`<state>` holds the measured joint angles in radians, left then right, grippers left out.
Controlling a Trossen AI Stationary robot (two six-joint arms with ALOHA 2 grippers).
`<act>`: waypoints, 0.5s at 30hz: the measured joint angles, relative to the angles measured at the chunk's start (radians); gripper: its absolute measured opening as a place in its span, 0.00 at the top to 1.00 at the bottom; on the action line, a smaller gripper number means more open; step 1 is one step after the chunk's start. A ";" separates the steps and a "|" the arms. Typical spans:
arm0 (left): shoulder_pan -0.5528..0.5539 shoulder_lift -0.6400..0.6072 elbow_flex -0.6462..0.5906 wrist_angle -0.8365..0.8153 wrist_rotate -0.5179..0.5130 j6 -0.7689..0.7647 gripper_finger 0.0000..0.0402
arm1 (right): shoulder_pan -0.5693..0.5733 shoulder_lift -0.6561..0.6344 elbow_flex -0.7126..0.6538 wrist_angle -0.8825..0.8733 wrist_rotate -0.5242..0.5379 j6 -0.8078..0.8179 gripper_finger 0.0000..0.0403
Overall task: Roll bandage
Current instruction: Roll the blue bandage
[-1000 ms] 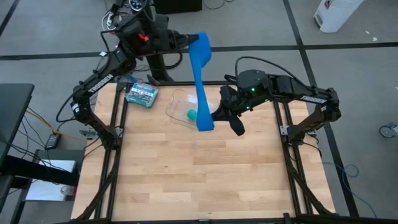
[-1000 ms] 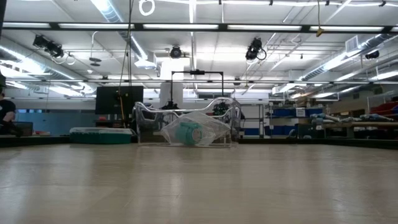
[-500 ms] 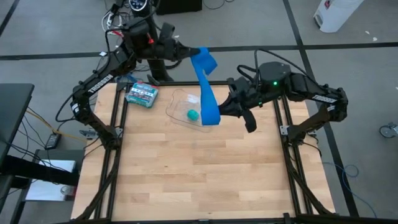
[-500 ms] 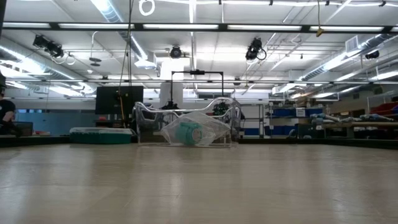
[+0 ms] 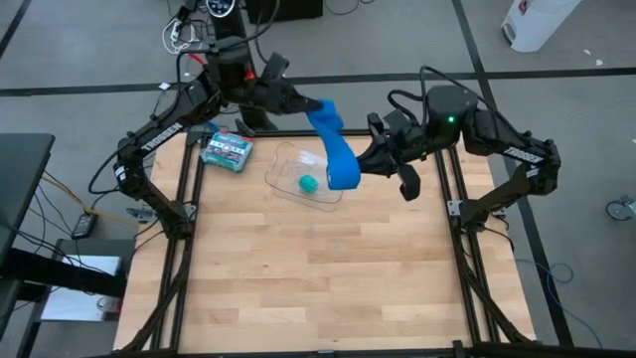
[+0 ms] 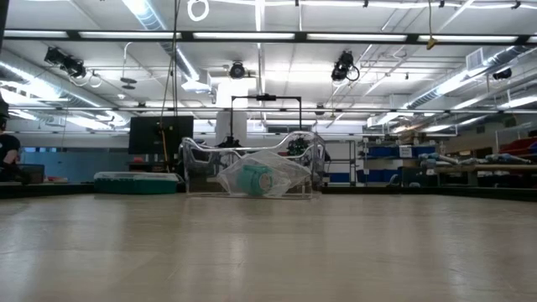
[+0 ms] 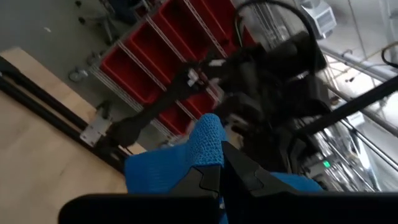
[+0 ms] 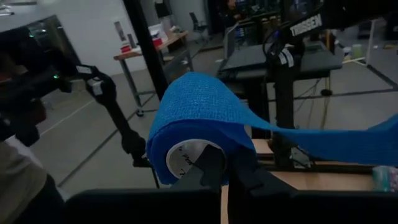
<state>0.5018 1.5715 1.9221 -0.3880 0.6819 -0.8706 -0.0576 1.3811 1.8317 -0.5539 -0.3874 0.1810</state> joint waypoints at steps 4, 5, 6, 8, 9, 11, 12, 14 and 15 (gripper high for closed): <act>0.000 -0.002 0.000 -0.008 0.052 -0.024 0.98 | -0.009 -0.004 0.000 -0.001 -0.052 0.003 1.00; 0.000 -0.002 0.000 -0.012 0.063 -0.024 0.98 | -0.011 -0.005 0.000 0.000 -0.068 0.009 1.00; 0.000 -0.002 0.000 -0.018 0.073 -0.024 0.98 | -0.014 -0.005 0.000 0.000 -0.084 0.018 1.00; -0.005 -0.002 0.000 -0.036 0.077 -0.023 0.98 | -0.018 -0.006 0.000 0.003 -0.112 0.029 1.00; -0.007 -0.002 0.000 -0.043 0.079 -0.017 0.98 | -0.019 -0.006 0.000 0.006 -0.121 0.033 1.00; -0.019 -0.002 0.000 -0.035 0.080 0.006 0.98 | -0.019 -0.006 0.000 0.016 -0.132 0.034 1.00; -0.027 -0.002 0.000 -0.027 0.081 0.015 0.98 | -0.019 -0.006 0.000 0.022 -0.134 0.035 1.00; -0.041 -0.002 0.000 -0.017 0.080 0.030 0.97 | -0.019 -0.006 0.000 0.028 -0.141 0.036 1.00; -0.050 -0.002 0.000 -0.013 0.080 0.039 0.95 | -0.019 -0.006 0.000 0.028 -0.143 0.037 1.00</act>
<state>0.4518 1.5692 1.9221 -0.4010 0.7620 -0.8314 -0.0765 1.3746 1.8317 -0.5262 -0.5299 0.2175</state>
